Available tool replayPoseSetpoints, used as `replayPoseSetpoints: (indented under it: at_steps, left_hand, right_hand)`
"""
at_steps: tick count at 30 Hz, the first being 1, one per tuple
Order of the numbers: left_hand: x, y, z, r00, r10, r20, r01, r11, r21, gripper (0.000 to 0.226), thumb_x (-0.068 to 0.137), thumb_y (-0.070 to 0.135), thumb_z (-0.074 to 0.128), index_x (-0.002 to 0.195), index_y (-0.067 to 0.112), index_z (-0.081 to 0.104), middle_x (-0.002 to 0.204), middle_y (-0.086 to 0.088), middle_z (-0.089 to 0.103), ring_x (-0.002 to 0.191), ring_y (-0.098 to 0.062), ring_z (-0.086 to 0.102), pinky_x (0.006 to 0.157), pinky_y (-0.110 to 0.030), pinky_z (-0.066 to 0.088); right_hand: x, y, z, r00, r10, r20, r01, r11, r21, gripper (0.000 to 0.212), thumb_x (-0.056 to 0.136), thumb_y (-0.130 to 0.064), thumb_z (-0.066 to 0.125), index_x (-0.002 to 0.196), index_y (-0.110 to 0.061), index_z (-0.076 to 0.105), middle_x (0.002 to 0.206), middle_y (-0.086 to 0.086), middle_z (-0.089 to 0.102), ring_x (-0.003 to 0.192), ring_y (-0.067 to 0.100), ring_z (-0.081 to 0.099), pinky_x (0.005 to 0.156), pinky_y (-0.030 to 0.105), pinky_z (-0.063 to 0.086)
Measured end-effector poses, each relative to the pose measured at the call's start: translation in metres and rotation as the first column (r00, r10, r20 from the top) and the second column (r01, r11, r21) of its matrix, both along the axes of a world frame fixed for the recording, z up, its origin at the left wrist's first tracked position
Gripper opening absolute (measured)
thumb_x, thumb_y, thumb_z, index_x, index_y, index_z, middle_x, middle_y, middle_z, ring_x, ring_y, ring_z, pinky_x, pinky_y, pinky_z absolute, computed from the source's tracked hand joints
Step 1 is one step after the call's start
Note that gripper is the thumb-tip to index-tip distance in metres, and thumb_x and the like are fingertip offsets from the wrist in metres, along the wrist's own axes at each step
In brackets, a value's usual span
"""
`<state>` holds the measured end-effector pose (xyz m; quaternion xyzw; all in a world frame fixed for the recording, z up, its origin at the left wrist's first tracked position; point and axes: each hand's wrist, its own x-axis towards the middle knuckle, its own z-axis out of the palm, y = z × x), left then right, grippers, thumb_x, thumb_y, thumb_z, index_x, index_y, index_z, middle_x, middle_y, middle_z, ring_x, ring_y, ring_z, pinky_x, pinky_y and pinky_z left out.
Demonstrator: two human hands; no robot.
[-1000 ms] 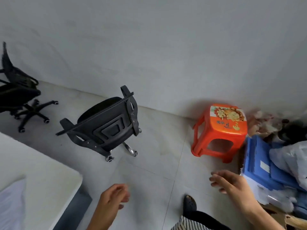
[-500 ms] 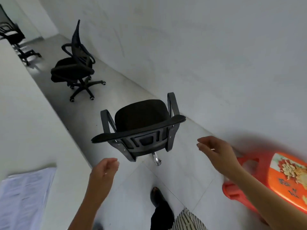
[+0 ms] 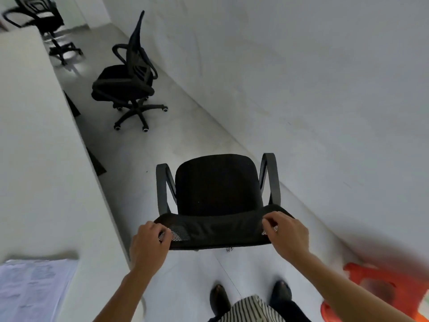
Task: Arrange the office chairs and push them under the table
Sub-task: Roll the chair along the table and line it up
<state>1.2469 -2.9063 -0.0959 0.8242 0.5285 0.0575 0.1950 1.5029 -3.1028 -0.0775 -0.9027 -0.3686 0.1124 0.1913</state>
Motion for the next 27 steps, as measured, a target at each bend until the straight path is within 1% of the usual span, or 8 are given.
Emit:
replayPoseSetpoints:
  at_steps: [2, 3, 6, 9, 13, 20, 24, 27]
  left_hand:
    - [0.01, 0.004, 0.001, 0.999, -0.014, -0.041, 0.015, 1.0, 0.027, 0.023, 0.085, 0.032, 0.056, 0.07, 0.017, 0.063, 0.068, 0.004, 0.053, 0.07, -0.014, 0.049, 0.067, -0.031, 0.044]
    - [0.018, 0.005, 0.003, 0.997, -0.024, -0.074, 0.026, 0.999, 0.026, 0.027, 0.086, 0.035, 0.054, 0.065, 0.018, 0.061, 0.064, 0.005, 0.051, 0.067, -0.012, 0.048, 0.068, -0.03, 0.042]
    - [0.042, 0.0, 0.001, 0.995, 0.025, -0.101, -0.03, 0.999, -0.045, 0.034, 0.088, 0.044, 0.049, 0.061, 0.023, 0.053, 0.065, 0.006, 0.05, 0.064, -0.01, 0.049, 0.063, -0.026, 0.042]
    - [0.067, -0.015, -0.004, 0.99, 0.135, -0.047, -0.138, 0.987, -0.084, 0.034, 0.086, 0.047, 0.05, 0.058, 0.028, 0.045, 0.066, 0.008, 0.048, 0.064, -0.01, 0.049, 0.056, -0.027, 0.043]
    - [0.103, -0.026, -0.006, 0.958, 0.286, -0.002, -0.285, 0.956, -0.068, 0.031, 0.084, 0.042, 0.058, 0.059, 0.027, 0.048, 0.067, 0.008, 0.048, 0.069, -0.012, 0.05, 0.057, -0.028, 0.041]
    - [0.136, -0.017, -0.007, 0.821, 0.571, 0.014, -0.569, 0.82, -0.055, 0.027, 0.082, 0.032, 0.063, 0.061, 0.018, 0.054, 0.069, 0.0, 0.054, 0.067, -0.024, 0.052, 0.056, -0.03, 0.039]
    - [0.126, 0.0, -0.007, 0.734, 0.679, 0.019, -0.677, 0.733, -0.065, 0.026, 0.083, 0.038, 0.055, 0.063, 0.023, 0.049, 0.072, 0.001, 0.054, 0.068, -0.025, 0.049, 0.058, -0.032, 0.037]
    - [0.119, 0.015, -0.009, 0.691, 0.723, 0.013, -0.722, 0.691, -0.042, 0.027, 0.079, 0.044, 0.048, 0.066, 0.022, 0.053, 0.073, 0.002, 0.054, 0.069, -0.026, 0.052, 0.059, -0.032, 0.039]
  right_hand:
    - [0.012, 0.006, -0.006, 0.992, 0.001, 0.129, 0.004, 0.999, -0.034, 0.011, 0.087, -0.033, 0.059, 0.083, -0.03, 0.07, 0.074, -0.014, 0.069, 0.057, 0.006, 0.048, 0.051, 0.007, 0.02]
    - [0.021, 0.008, -0.008, 0.987, 0.023, 0.159, -0.016, 0.999, -0.046, 0.01, 0.085, -0.031, 0.061, 0.081, -0.029, 0.07, 0.071, -0.014, 0.068, 0.056, 0.007, 0.051, 0.051, 0.007, 0.018]
    - [0.061, 0.015, -0.017, 0.967, 0.105, 0.232, -0.102, 0.994, -0.024, 0.015, 0.084, -0.03, 0.056, 0.08, -0.03, 0.071, 0.07, -0.014, 0.068, 0.06, 0.012, 0.063, 0.048, 0.011, 0.025]
    - [0.111, 0.039, -0.02, 0.935, 0.206, 0.287, -0.212, 0.977, -0.01, 0.021, 0.081, -0.033, 0.051, 0.08, -0.029, 0.071, 0.069, -0.014, 0.067, 0.06, 0.012, 0.064, 0.052, 0.019, 0.037]
    - [0.168, 0.085, -0.025, 0.886, 0.339, 0.315, -0.364, 0.931, 0.023, 0.034, 0.084, -0.038, 0.039, 0.076, -0.027, 0.07, 0.065, -0.012, 0.064, 0.056, 0.011, 0.061, 0.05, 0.023, 0.041]
    - [0.211, 0.167, -0.034, 0.791, 0.531, 0.303, -0.568, 0.822, 0.044, 0.028, 0.084, -0.035, 0.044, 0.072, -0.026, 0.067, 0.061, -0.009, 0.061, 0.053, 0.012, 0.055, 0.051, 0.023, 0.038]
    - [0.203, 0.209, -0.038, 0.753, 0.601, 0.268, -0.639, 0.765, 0.08, 0.024, 0.083, -0.035, 0.048, 0.07, -0.026, 0.066, 0.058, -0.009, 0.06, 0.05, 0.012, 0.053, 0.049, 0.023, 0.041]
    - [0.195, 0.247, -0.039, 0.707, 0.659, 0.258, -0.694, 0.716, 0.075, 0.023, 0.082, -0.037, 0.048, 0.069, -0.027, 0.064, 0.058, -0.009, 0.059, 0.05, 0.01, 0.052, 0.049, 0.022, 0.042]
